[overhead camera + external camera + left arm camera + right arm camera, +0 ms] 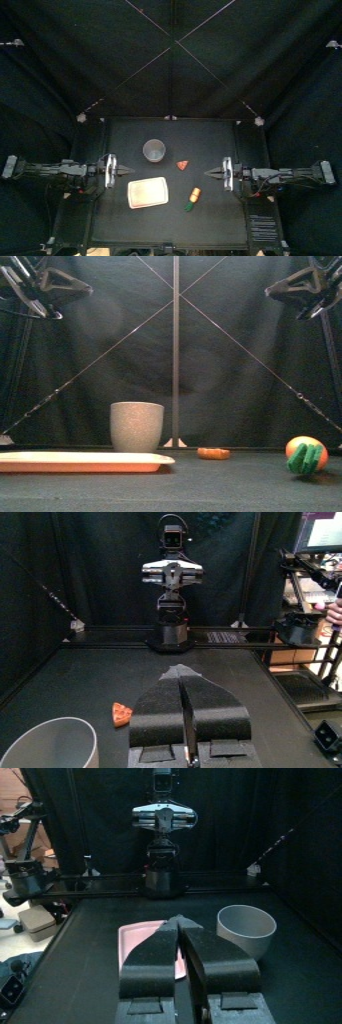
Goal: Pick the carrot then place it in the grey bowl
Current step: Pick the carrot
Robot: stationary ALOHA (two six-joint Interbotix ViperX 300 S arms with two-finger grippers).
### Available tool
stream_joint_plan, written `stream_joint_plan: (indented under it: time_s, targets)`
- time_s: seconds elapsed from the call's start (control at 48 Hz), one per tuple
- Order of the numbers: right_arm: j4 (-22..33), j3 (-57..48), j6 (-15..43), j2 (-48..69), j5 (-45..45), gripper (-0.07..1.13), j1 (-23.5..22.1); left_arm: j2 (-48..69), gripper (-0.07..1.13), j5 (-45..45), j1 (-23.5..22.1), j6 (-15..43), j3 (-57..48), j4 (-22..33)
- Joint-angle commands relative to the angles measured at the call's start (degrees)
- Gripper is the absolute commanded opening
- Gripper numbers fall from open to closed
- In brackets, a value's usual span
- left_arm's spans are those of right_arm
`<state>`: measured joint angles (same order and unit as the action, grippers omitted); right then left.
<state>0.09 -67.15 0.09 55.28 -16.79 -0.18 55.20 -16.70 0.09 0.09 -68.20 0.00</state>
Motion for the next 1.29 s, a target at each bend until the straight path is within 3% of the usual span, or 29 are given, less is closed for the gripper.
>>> stream_joint_plan:
  time_s: [0.021,0.208,0.5,0.583,0.875,0.979,1.292]
  targets:
    - [0.35,-0.62,0.18,-2.46,0.18,-0.02,-0.35,0.97,-0.04,-0.26,0.53,0.18,0.35,-0.53]
    - [1.05,-0.62,0.35,-10.9,4.22,0.03,0.62,2.46,-0.04,-0.18,0.53,0.18,-0.35,-1.67]
    - [2.29,3.96,0.88,-21.36,12.39,0.08,12.66,2.81,-0.04,0.18,0.53,0.18,-1.23,-5.27]
    - [-0.26,4.57,2.2,-22.94,12.39,0.17,13.01,2.81,-0.04,0.35,0.53,0.18,-1.23,-5.63]
    - [-4.31,4.39,3.87,-29.27,11.6,0.87,12.13,2.81,-0.04,0.44,0.53,0.18,-1.32,-5.63]
    - [-4.39,4.75,3.87,-31.55,10.81,1.06,11.25,2.81,-0.04,0.44,0.53,0.18,-1.32,-5.71]
    - [-4.57,5.36,3.87,-39.73,10.63,1.03,9.67,2.81,-0.04,0.53,0.53,0.18,-1.49,-5.63]
